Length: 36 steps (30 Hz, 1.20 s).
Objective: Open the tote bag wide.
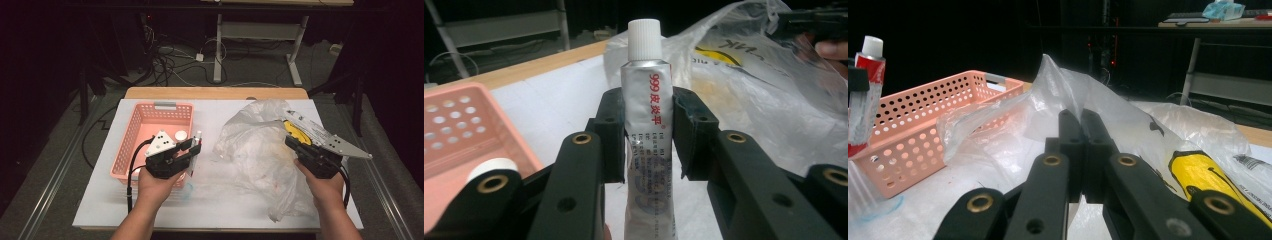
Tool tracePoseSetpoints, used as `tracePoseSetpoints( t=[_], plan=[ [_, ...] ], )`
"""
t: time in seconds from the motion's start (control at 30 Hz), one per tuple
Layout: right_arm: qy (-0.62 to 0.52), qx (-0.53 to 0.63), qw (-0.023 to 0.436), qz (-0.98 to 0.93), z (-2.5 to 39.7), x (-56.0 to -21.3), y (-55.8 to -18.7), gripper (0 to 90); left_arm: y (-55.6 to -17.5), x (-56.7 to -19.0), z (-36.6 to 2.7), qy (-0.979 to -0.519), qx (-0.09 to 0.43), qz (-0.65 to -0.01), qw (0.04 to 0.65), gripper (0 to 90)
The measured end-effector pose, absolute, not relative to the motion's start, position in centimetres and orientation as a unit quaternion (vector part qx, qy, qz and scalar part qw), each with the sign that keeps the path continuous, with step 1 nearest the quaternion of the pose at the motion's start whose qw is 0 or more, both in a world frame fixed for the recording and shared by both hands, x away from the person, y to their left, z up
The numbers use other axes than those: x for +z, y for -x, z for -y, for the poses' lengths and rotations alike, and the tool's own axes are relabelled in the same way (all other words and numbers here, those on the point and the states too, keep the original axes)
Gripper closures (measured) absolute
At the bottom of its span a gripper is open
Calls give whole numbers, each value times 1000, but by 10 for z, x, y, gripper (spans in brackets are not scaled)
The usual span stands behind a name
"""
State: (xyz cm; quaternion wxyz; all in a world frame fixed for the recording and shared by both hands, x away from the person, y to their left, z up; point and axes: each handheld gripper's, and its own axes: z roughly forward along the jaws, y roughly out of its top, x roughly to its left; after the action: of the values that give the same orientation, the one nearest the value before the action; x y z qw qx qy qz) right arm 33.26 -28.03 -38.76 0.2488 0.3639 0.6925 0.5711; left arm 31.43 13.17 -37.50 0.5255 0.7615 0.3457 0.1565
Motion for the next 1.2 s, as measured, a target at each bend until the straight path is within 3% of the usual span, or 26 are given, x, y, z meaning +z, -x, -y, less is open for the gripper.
tracePoseSetpoints(
  t=[0.43, 1.2],
  plan=[
    [-364, 572, 250, -691, 280, -386, -332, 900, -315, -393, -106, -783, 129, -327, 514, 670],
    [-372, 581, 256, -677, 272, -384, -331, 900, -317, -405, -81, -795, 125, -307, 508, 670]
  ],
)
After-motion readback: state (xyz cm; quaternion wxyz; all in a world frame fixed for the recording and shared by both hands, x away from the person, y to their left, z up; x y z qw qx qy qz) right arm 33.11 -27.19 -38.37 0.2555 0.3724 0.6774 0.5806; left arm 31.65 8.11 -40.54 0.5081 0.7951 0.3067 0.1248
